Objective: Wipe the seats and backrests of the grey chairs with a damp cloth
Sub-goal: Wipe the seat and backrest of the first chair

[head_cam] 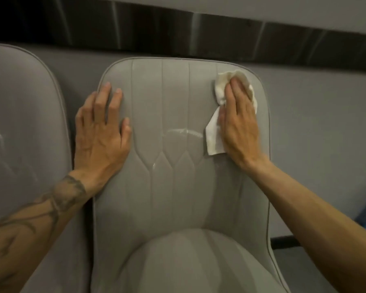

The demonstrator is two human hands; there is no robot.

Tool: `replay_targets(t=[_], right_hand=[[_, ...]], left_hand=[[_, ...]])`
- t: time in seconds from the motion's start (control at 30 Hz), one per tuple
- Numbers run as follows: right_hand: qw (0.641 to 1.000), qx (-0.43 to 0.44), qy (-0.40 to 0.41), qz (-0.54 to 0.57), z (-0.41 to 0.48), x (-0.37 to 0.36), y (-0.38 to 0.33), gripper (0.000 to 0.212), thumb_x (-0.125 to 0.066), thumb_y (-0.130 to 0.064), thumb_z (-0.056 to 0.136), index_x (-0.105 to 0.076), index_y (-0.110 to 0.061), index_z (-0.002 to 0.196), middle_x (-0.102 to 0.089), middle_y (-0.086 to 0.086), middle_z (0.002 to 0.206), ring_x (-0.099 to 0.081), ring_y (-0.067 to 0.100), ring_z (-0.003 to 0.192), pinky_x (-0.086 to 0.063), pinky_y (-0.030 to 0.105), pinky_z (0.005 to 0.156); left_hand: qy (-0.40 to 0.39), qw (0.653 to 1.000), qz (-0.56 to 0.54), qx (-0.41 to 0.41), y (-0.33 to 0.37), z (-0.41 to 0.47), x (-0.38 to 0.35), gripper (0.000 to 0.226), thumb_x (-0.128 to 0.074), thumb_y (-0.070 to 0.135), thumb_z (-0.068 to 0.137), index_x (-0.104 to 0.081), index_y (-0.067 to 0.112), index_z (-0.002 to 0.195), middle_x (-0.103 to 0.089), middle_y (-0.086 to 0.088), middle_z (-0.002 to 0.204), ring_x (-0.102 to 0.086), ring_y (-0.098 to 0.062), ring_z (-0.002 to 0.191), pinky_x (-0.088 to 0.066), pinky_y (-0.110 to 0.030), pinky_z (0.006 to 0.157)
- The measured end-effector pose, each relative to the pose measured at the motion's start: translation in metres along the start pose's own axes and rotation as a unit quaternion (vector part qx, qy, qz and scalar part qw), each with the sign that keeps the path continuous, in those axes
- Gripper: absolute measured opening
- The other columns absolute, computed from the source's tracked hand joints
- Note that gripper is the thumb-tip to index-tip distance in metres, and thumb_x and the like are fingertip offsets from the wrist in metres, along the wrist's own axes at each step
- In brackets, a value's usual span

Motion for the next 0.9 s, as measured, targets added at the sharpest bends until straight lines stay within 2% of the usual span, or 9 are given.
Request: replay_targets(t=[0.13,0.27,0.33,0.4,0.53,0.63,0.7,0.8,0.9], right_hand=[[0.998,-0.029,0.027,0.039,-0.029,-0.015,-0.013,0.047,-0.033,-0.016,0.109,-0.025,-0.004,0.154,-0.026,0.011,0.161,-0.02,0.02,0.151,-0.016,0.039,0.125],[0.997,0.055,-0.043,-0.044,-0.073,-0.02,-0.013,0.049,-0.036,-0.02,0.108,-0.029,0.003,0.151,-0.03,0.019,0.158,-0.046,0.035,0.132,-0.033,0.042,0.116],[0.995,0.075,-0.034,-0.053,-0.047,-0.017,-0.003,0.05,-0.038,-0.021,0.108,-0.028,0.001,0.152,-0.027,0.017,0.159,-0.04,0.033,0.138,-0.026,0.039,0.119],[0.998,0.058,-0.005,-0.036,-0.015,-0.013,0.005,0.047,-0.039,-0.022,0.108,-0.032,-0.004,0.151,-0.031,0.013,0.157,-0.034,0.026,0.143,-0.02,0.034,0.122],[0.998,-0.019,0.053,-0.004,-0.015,-0.012,-0.005,0.038,-0.045,-0.021,0.105,-0.044,-0.007,0.141,-0.044,0.012,0.144,-0.039,0.025,0.133,-0.026,0.034,0.118],[0.999,0.027,0.021,-0.011,-0.045,-0.011,-0.01,0.038,-0.051,-0.021,0.102,-0.05,-0.002,0.135,-0.047,0.016,0.138,-0.042,0.029,0.126,-0.032,0.039,0.112],[0.998,0.057,0.028,-0.03,-0.029,-0.003,0.002,0.03,-0.048,-0.022,0.103,-0.053,-0.004,0.127,-0.05,0.017,0.13,-0.044,0.031,0.119,-0.037,0.04,0.104],[0.995,0.002,0.071,-0.075,0.027,0.002,0.018,0.023,-0.038,-0.03,0.106,-0.05,-0.01,0.111,-0.053,0.016,0.115,-0.046,0.03,0.1,-0.038,0.039,0.088],[0.994,-0.021,0.086,-0.067,0.016,-0.005,0.007,0.025,-0.039,-0.029,0.106,-0.051,-0.009,0.114,-0.052,0.015,0.114,-0.045,0.03,0.1,-0.037,0.039,0.089]], left_hand=[[0.017,1.0,0.004,-0.008,-0.002,-0.001,-0.006,0.062,-0.042,0.033,0.105,-0.026,0.013,0.162,-0.025,-0.017,0.168,-0.031,-0.043,0.147,-0.026,-0.054,0.121],[0.013,1.0,0.006,-0.003,-0.003,0.0,-0.008,0.063,-0.043,0.033,0.105,-0.026,0.012,0.162,-0.025,-0.017,0.168,-0.032,-0.043,0.147,-0.028,-0.054,0.121],[0.013,1.0,0.003,-0.005,-0.001,0.0,-0.009,0.063,-0.043,0.033,0.105,-0.026,0.012,0.162,-0.025,-0.017,0.167,-0.031,-0.043,0.148,-0.027,-0.054,0.121],[0.018,1.0,0.001,-0.008,-0.003,0.001,-0.01,0.062,-0.042,0.034,0.106,-0.026,0.013,0.162,-0.025,-0.017,0.167,-0.032,-0.043,0.148,-0.027,-0.053,0.122],[0.02,1.0,0.001,-0.012,-0.004,0.0,-0.011,0.063,-0.042,0.035,0.105,-0.026,0.013,0.162,-0.025,-0.016,0.168,-0.033,-0.043,0.147,-0.026,-0.053,0.121],[0.018,1.0,0.0,-0.006,-0.003,0.0,-0.011,0.063,-0.042,0.035,0.105,-0.026,0.013,0.162,-0.025,-0.016,0.168,-0.033,-0.043,0.147,-0.027,-0.054,0.12],[0.018,1.0,-0.001,-0.006,-0.002,-0.001,-0.011,0.063,-0.042,0.035,0.105,-0.026,0.013,0.162,-0.025,-0.016,0.168,-0.033,-0.043,0.146,-0.027,-0.055,0.12],[0.024,1.0,0.004,-0.01,-0.003,-0.001,-0.012,0.062,-0.042,0.033,0.105,-0.027,0.012,0.161,-0.026,-0.016,0.168,-0.034,-0.044,0.145,-0.029,-0.055,0.119],[0.027,1.0,0.002,-0.009,-0.004,-0.002,-0.013,0.062,-0.041,0.034,0.105,-0.026,0.013,0.162,-0.025,-0.015,0.168,-0.034,-0.044,0.146,-0.03,-0.056,0.118]])
Point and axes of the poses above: each hand's wrist, its own z-axis towards the middle knuckle, its own x-axis out of the back of the hand, y = z × x, the point moved 2 cm from there along z, towards the middle knuckle
